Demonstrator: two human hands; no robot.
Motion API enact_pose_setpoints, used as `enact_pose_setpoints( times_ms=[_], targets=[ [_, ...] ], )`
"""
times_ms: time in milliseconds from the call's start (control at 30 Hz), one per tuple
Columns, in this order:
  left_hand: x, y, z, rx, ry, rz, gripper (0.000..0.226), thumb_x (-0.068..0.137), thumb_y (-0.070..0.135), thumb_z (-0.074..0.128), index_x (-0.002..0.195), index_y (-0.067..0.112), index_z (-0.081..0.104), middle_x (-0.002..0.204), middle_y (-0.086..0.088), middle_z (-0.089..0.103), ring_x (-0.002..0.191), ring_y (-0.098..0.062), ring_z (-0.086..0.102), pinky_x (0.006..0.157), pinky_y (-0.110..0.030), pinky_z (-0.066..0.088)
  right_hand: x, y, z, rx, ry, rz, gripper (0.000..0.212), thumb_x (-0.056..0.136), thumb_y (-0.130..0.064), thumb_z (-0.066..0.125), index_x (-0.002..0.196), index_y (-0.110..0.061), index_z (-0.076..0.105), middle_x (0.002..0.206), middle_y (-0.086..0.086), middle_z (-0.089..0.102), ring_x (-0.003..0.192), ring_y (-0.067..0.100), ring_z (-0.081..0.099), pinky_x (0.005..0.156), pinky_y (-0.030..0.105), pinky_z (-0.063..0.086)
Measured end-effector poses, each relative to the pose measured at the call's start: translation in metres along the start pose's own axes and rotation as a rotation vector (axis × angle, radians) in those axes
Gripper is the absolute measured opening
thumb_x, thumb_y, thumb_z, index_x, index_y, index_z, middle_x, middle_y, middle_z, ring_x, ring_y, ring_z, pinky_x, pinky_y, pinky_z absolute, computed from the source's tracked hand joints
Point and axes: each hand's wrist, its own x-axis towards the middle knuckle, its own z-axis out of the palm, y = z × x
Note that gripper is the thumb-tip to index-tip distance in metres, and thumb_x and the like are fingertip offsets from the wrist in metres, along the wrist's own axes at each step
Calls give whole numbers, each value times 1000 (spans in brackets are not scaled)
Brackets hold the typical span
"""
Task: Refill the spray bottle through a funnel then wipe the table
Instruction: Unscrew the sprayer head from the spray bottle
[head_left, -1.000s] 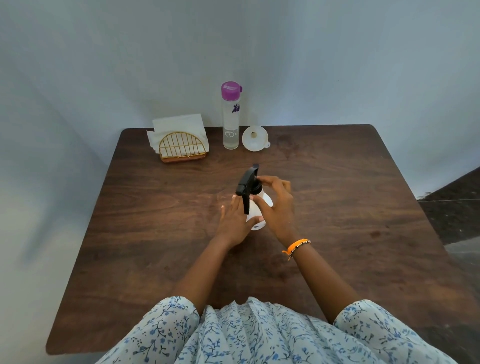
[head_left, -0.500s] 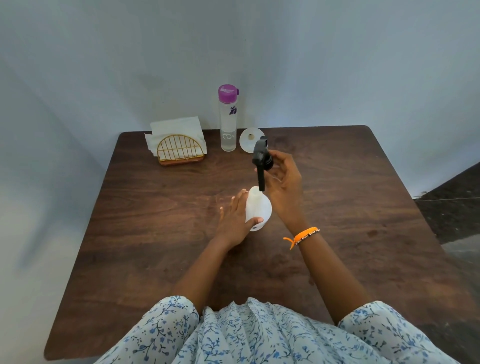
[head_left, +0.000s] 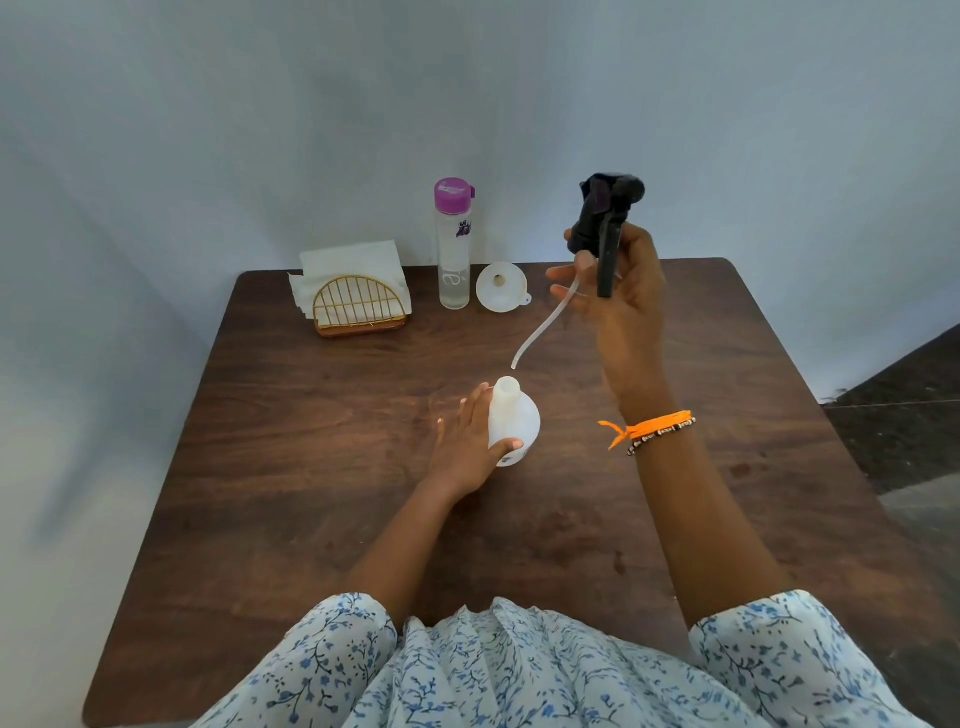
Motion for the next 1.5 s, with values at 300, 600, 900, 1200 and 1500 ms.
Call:
enact_pose_setpoints(
  times_ms=[300, 600, 900, 1200, 1500],
  targets=[
    [-1, 3, -1, -6, -3, -18, 84, 87, 48, 53, 147, 21, 1, 157, 1, 7, 144, -24, 10, 116, -53, 7, -6, 4, -5, -65, -44, 42, 46, 78, -13, 56, 120, 2, 43, 114, 19, 56, 78, 21, 67, 76, 40, 57],
    [-2, 5, -2, -6, -4, -24, 84, 87, 48, 53, 147, 21, 1, 157, -1, 9, 143, -24, 12, 116, -54, 7, -5, 11, -16, 76, 75, 94, 23, 94, -6, 49, 117, -4, 45, 112, 11, 58, 77, 19, 67, 75, 37, 57],
    [-1, 4, -2, -18, -11, -27, 85, 87, 47, 54, 146, 22, 0, 157, 0, 9, 143, -24, 12, 116, -55, 7, -6, 16, -26, 73, 134, 110, 25, 95, -4, 46, 120, -3, 45, 105, 6, 59, 74, 16, 67, 74, 36, 57],
    [0, 4, 0, -30, 7, -11, 85, 85, 47, 56, 146, 23, 2, 156, -1, 13, 142, -25, 15, 115, -55, 10, -8, 21, -30, -74, 103, 68, 26, 95, -2, 45, 120, 2, 42, 104, 9, 57, 72, 12, 67, 72, 31, 57],
    [-1, 2, 0, -30, 18, -18, 85, 86, 48, 56, 146, 22, 3, 156, -1, 14, 142, -24, 17, 115, -55, 12, -3, 5, -32, 24, 164, 46, 21, 94, -7, 49, 114, -7, 46, 106, 9, 58, 71, 15, 67, 70, 31, 55]
  ],
)
